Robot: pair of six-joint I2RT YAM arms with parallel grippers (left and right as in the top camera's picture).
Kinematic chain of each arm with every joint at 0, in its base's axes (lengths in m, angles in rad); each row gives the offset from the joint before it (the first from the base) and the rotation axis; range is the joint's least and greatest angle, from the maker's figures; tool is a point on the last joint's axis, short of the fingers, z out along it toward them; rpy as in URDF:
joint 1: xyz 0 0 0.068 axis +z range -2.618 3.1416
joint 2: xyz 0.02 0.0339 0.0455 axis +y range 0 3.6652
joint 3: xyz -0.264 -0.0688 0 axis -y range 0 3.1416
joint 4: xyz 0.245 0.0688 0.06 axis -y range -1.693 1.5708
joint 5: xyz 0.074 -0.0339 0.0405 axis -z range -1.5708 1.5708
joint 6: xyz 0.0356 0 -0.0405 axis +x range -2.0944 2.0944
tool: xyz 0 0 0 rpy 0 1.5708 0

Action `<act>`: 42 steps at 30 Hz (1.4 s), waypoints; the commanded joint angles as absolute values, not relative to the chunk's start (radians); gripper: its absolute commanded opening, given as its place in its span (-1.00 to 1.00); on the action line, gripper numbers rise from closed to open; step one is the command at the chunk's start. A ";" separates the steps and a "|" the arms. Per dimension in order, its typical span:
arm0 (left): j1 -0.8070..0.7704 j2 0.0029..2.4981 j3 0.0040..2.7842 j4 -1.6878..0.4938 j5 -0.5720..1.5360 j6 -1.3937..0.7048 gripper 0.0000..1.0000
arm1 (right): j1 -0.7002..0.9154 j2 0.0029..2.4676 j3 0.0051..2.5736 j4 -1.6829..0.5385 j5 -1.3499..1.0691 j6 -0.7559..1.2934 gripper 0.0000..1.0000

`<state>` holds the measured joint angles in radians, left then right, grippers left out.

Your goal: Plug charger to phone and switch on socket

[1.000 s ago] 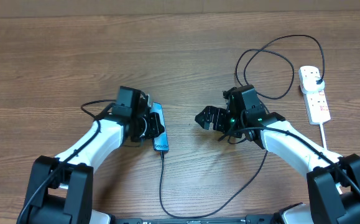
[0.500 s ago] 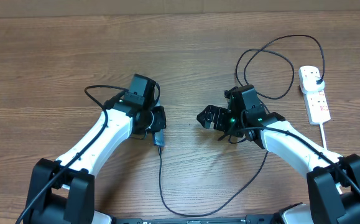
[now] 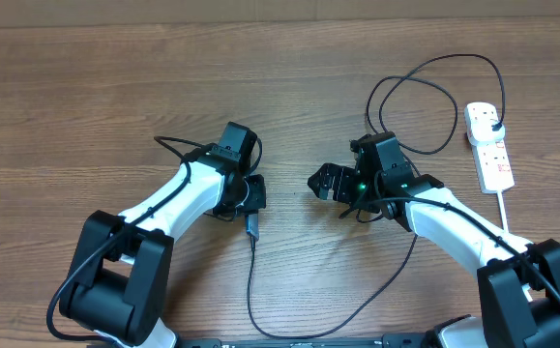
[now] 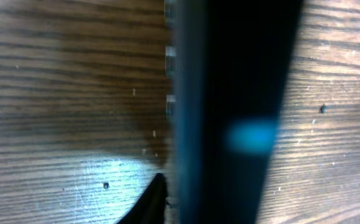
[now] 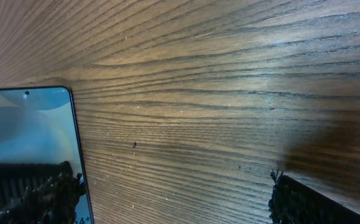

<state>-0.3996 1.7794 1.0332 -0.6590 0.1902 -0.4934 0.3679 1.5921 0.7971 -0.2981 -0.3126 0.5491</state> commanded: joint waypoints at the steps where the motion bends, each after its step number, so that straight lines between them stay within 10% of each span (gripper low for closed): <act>1: -0.406 1.819 1.037 -0.658 0.176 -0.479 -0.54 | 0.365 1.573 0.807 -0.294 -0.303 0.541 1.00; 24: -0.406 1.819 1.037 -0.670 0.176 -0.479 0.02 | 0.365 1.573 0.807 -0.294 -0.303 0.541 1.00; 42: -0.406 1.819 1.037 -0.669 0.176 -0.479 -0.10 | 0.365 1.573 0.807 -0.328 -0.349 0.542 1.00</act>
<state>-0.4000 1.7916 1.0351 -0.6613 0.1909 -0.4927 0.3679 1.5921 0.7971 -0.3267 -0.3237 0.5495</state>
